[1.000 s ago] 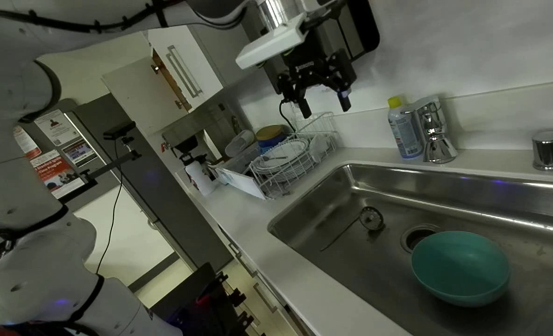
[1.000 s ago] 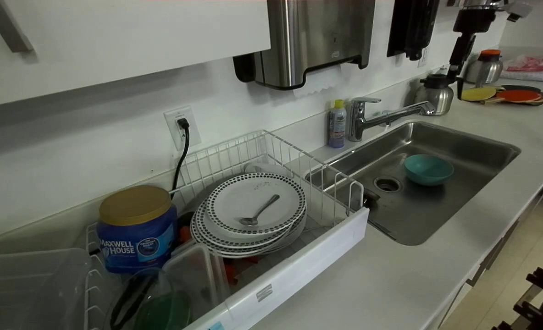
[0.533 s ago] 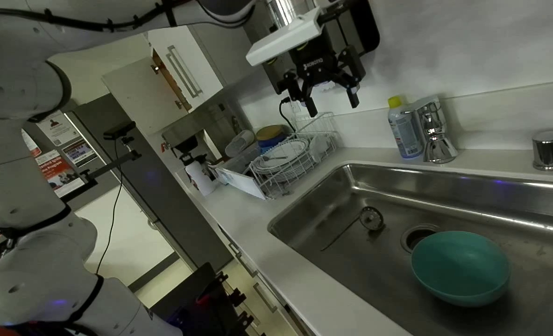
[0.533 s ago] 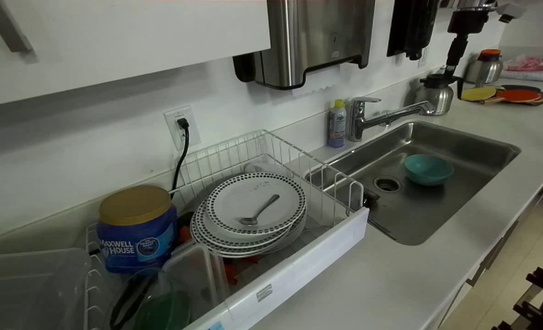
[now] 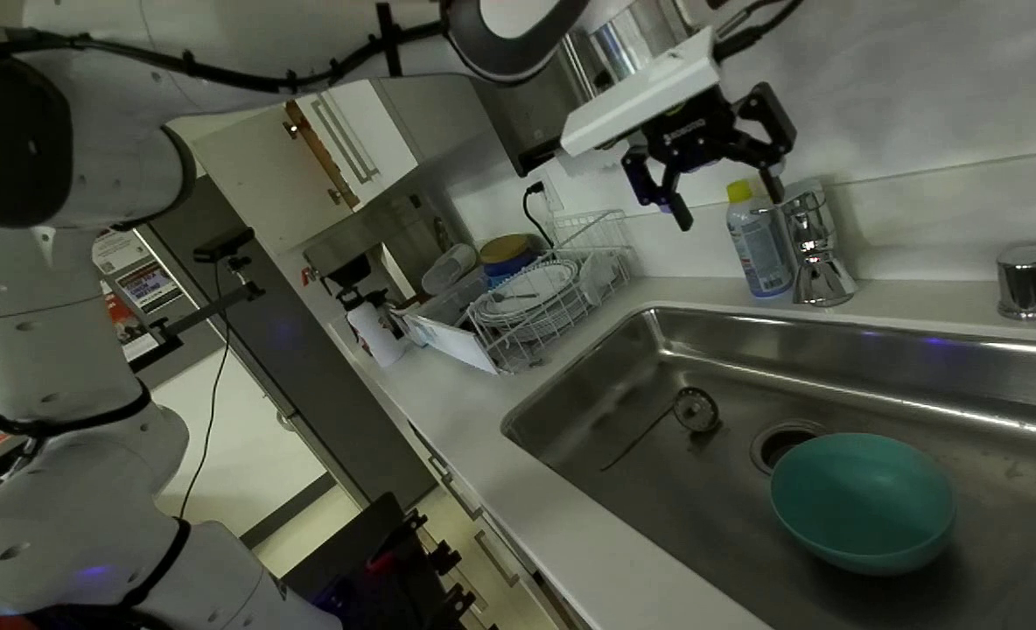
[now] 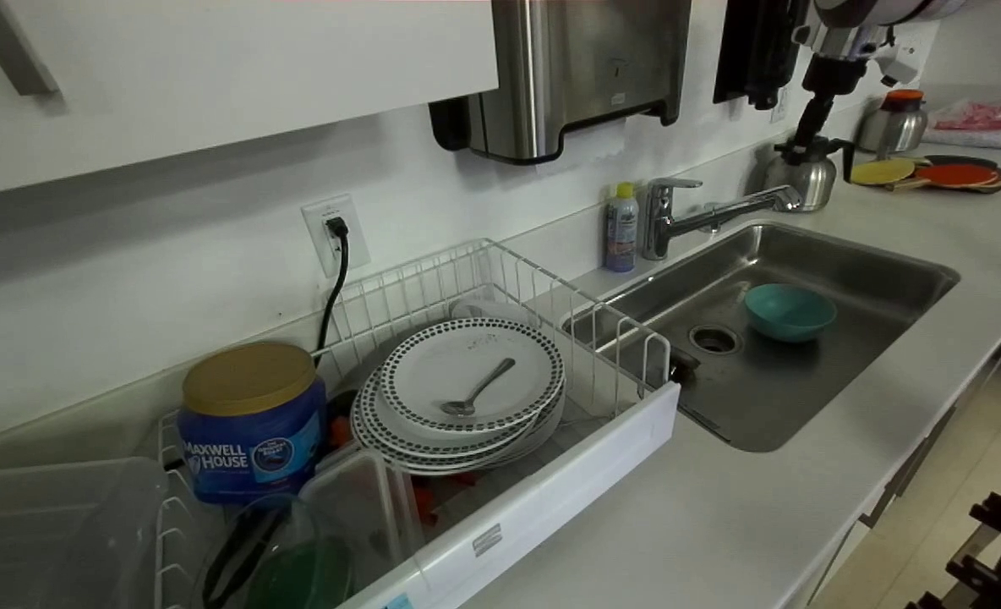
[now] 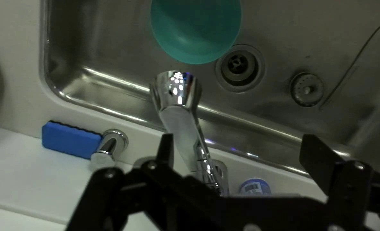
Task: Push the faucet of the sink to the left.
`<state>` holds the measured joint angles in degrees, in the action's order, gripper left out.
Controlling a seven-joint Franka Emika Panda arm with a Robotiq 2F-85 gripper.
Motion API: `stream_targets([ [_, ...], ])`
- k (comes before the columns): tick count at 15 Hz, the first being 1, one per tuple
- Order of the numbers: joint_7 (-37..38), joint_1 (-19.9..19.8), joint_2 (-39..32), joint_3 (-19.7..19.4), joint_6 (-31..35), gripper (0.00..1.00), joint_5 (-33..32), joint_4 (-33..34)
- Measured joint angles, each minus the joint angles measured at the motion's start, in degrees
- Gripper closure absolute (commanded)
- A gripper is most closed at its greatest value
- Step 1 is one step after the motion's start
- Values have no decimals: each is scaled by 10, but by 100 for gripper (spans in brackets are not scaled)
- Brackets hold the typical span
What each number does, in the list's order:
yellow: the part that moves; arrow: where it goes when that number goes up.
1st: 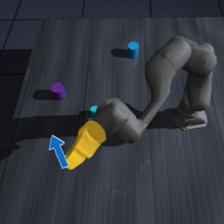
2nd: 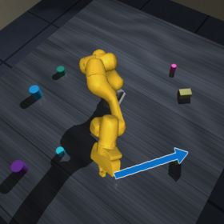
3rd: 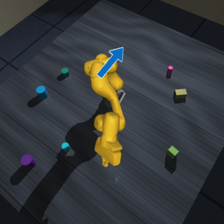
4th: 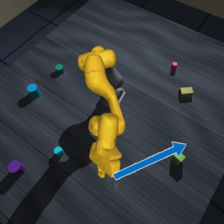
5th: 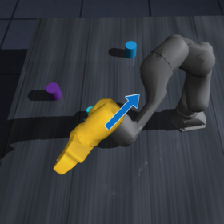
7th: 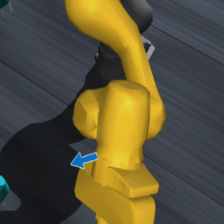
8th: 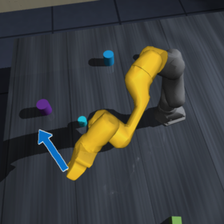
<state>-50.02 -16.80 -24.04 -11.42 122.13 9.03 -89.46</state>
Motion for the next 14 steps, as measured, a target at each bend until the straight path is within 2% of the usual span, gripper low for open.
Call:
stream_targets([
  [3,-29,-33,-52,26,36,0,2,37],
  [7,-75,-58,-95,60,35,0,2,79],
  [14,-95,-54,-144,76,23,0,-32,126],
])
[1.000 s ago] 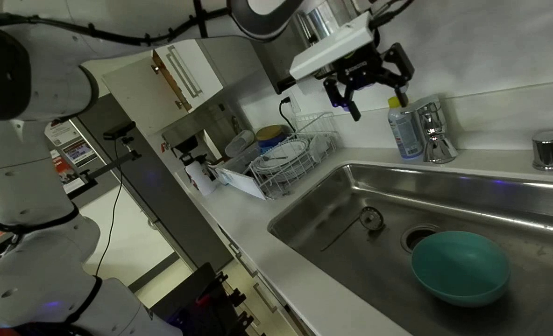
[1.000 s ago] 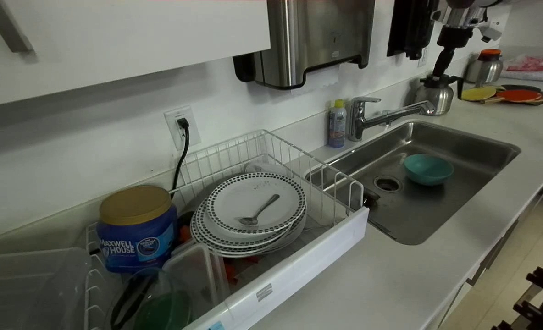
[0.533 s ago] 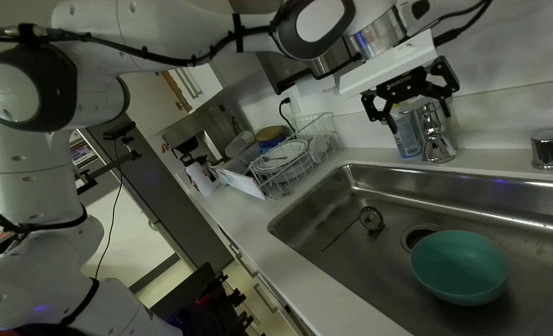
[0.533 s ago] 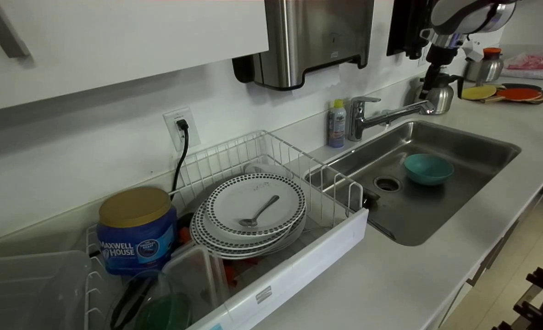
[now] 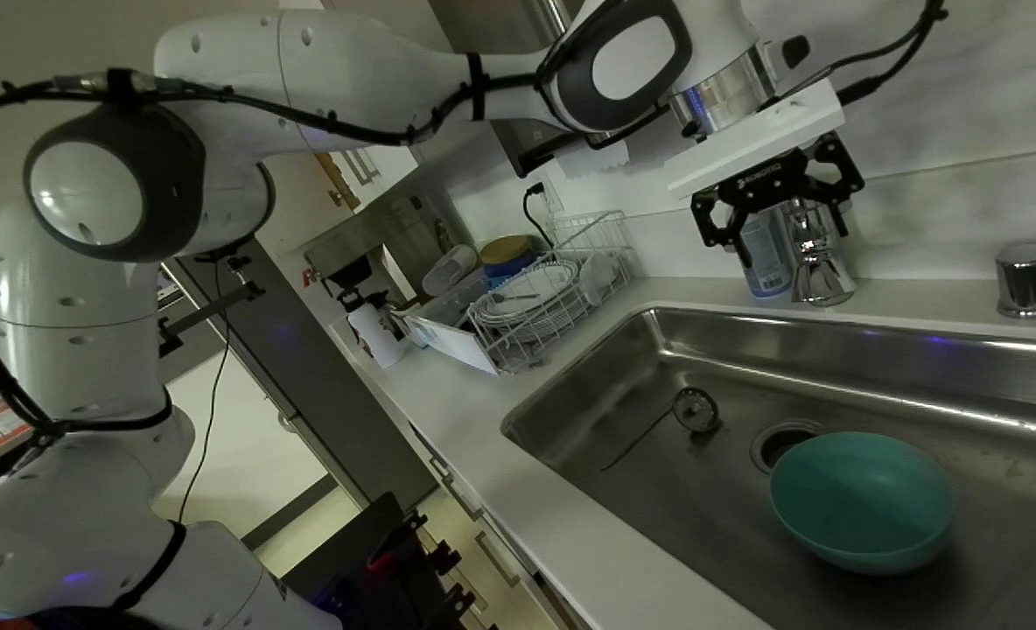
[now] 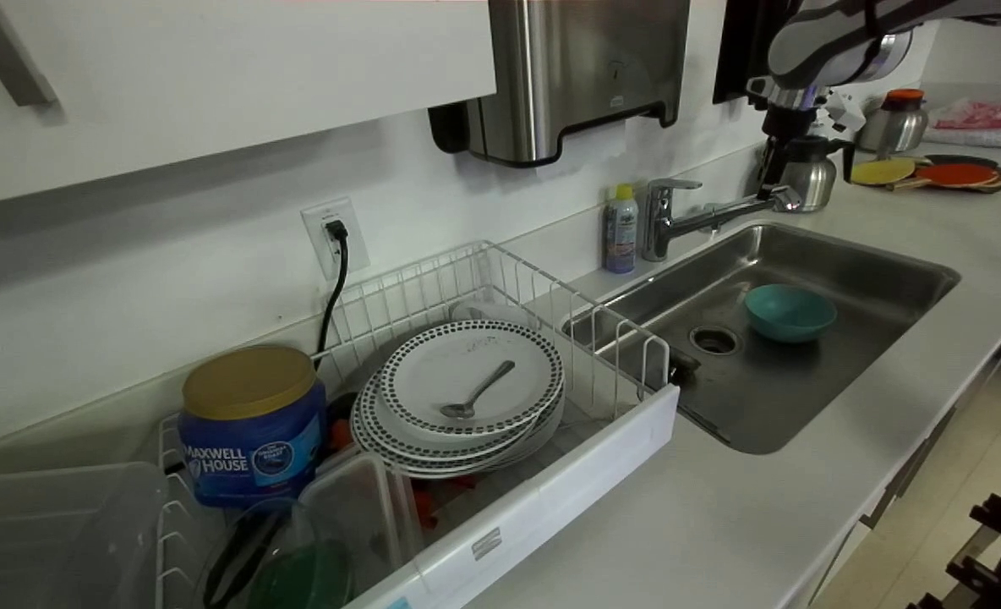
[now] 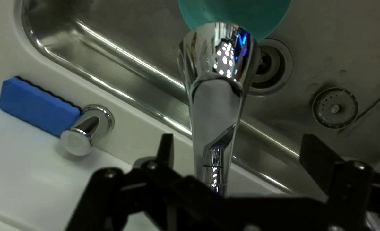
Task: Push the faucet of the sink to the left.
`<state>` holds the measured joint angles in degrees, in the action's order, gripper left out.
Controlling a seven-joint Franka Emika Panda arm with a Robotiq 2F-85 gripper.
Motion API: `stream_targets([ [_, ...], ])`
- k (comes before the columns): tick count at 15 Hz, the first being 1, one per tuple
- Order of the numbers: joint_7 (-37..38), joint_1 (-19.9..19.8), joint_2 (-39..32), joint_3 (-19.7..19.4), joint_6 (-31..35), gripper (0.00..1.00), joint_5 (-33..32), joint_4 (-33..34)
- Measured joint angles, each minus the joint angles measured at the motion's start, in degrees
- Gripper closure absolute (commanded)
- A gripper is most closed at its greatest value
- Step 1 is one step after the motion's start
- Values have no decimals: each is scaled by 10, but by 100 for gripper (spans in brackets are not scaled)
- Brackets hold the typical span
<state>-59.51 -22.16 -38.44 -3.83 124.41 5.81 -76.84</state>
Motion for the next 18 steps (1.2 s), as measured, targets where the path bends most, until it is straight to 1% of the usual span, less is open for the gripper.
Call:
stream_targets([
  [9,0,-4,-14,0,-1,0,-1,6],
  [10,0,-5,-17,0,-1,2,-1,6],
  [11,0,-6,-20,0,-1,26,-1,6],
  [13,0,-7,-24,1,-1,29,-1,6],
  [17,0,-7,-27,3,-2,61,-1,7],
  [18,0,-7,-27,3,-3,67,-1,7],
])
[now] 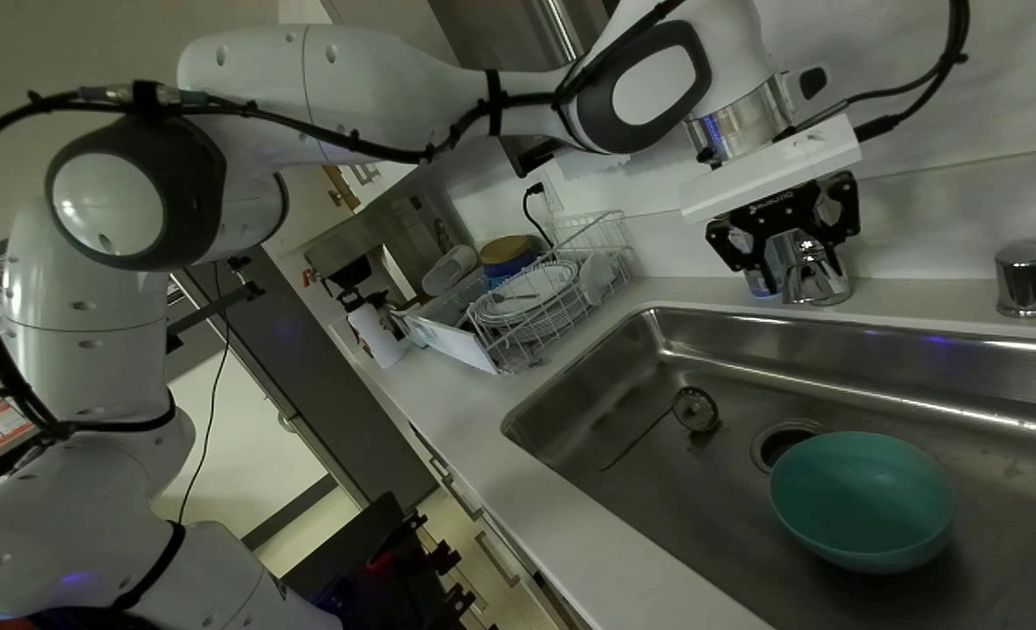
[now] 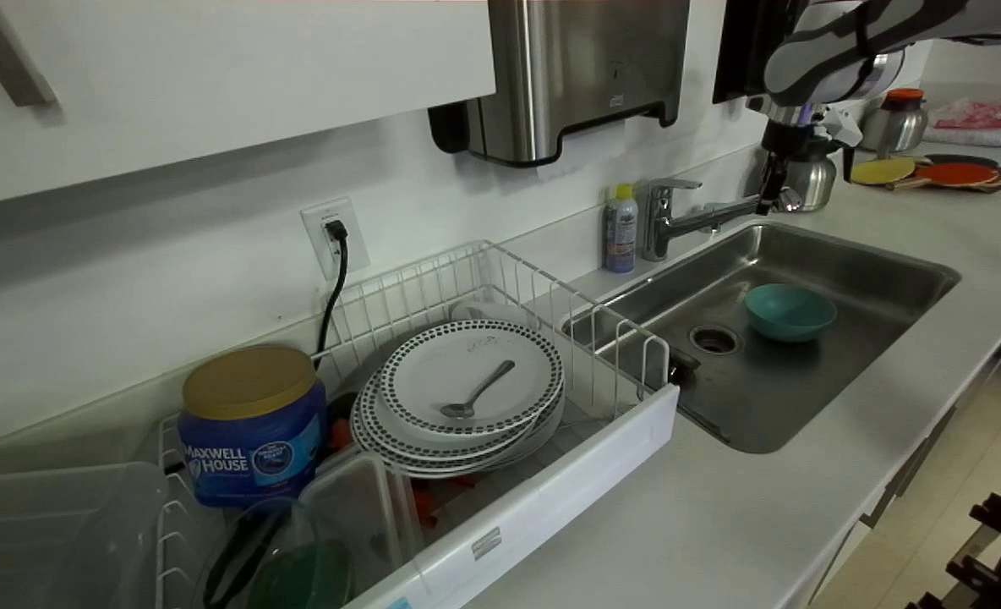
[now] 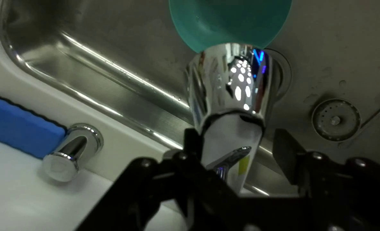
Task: Push the faucet of the sink to the left.
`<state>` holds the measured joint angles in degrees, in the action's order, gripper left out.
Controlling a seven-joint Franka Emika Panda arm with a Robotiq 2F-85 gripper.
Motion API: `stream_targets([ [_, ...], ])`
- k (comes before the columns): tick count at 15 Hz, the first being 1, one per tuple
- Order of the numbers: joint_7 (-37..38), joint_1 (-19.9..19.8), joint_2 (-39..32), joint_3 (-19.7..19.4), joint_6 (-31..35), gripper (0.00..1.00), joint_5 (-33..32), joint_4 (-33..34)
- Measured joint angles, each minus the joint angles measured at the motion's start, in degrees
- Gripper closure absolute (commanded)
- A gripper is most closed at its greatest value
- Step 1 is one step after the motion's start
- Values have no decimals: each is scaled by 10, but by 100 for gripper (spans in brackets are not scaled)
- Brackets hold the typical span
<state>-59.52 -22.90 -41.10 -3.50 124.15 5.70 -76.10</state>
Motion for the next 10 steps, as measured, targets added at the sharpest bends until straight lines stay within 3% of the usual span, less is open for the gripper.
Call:
stream_targets([
  [2,0,1,0,0,-2,82,-1,0],
  [10,28,13,7,0,-3,82,-30,-8],
])
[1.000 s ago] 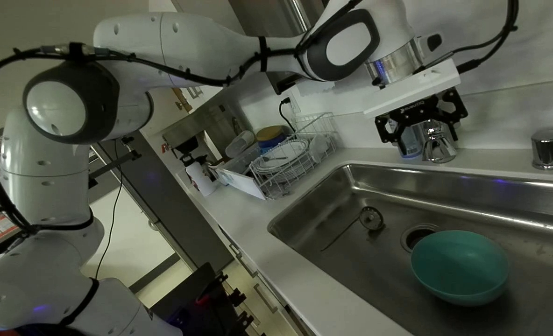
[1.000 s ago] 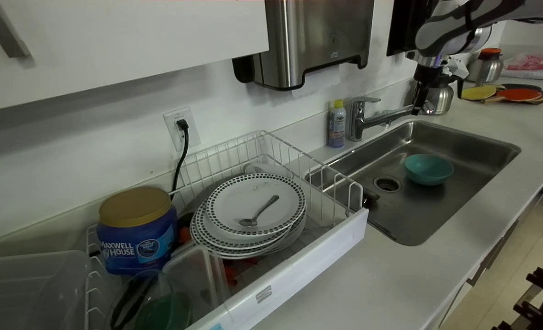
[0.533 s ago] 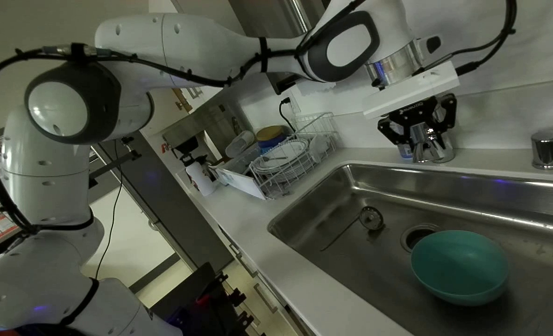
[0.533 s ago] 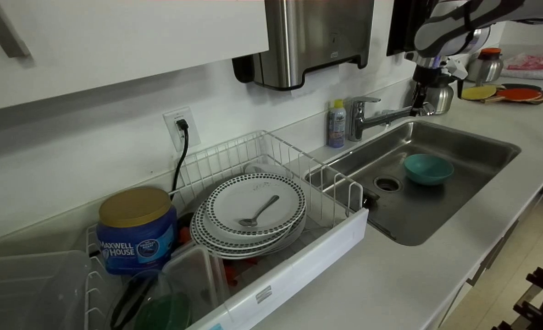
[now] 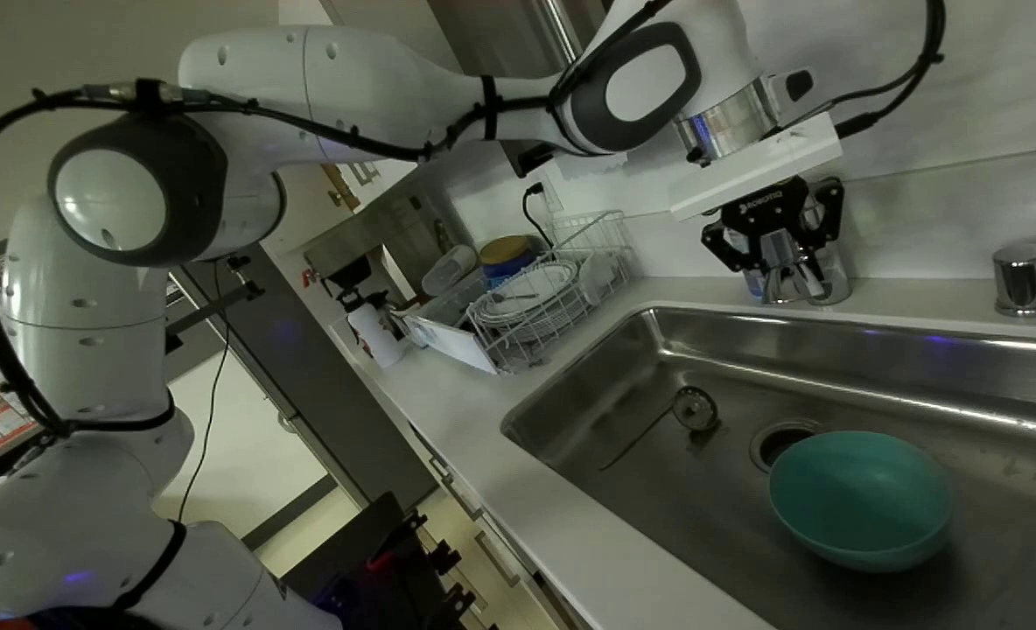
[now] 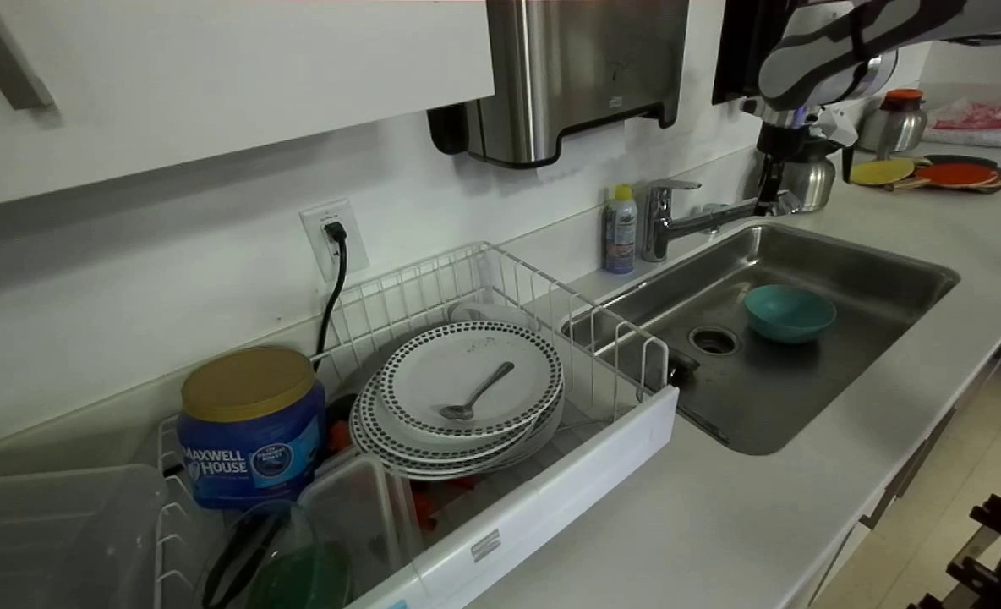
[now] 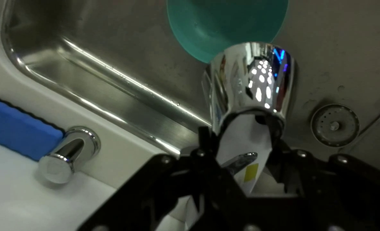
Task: Push the faucet of the sink to the left.
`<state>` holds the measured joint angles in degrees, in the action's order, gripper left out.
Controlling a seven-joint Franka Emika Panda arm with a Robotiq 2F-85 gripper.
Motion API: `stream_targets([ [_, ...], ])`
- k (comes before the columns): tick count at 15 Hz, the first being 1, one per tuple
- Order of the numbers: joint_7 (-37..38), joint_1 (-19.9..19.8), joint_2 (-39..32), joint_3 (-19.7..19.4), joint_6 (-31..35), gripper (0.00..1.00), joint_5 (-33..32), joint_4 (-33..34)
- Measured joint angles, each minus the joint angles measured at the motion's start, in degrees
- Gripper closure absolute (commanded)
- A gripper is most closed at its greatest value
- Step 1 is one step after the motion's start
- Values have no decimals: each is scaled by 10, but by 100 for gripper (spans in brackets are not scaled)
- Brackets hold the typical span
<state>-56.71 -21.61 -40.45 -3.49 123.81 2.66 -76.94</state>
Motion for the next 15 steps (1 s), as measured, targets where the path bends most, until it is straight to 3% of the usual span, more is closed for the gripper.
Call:
stream_targets([
  [13,183,39,49,9,7,82,-63,-77],
  [14,199,43,52,10,10,57,-69,-83],
  [15,213,46,55,10,11,57,-76,-88],
])
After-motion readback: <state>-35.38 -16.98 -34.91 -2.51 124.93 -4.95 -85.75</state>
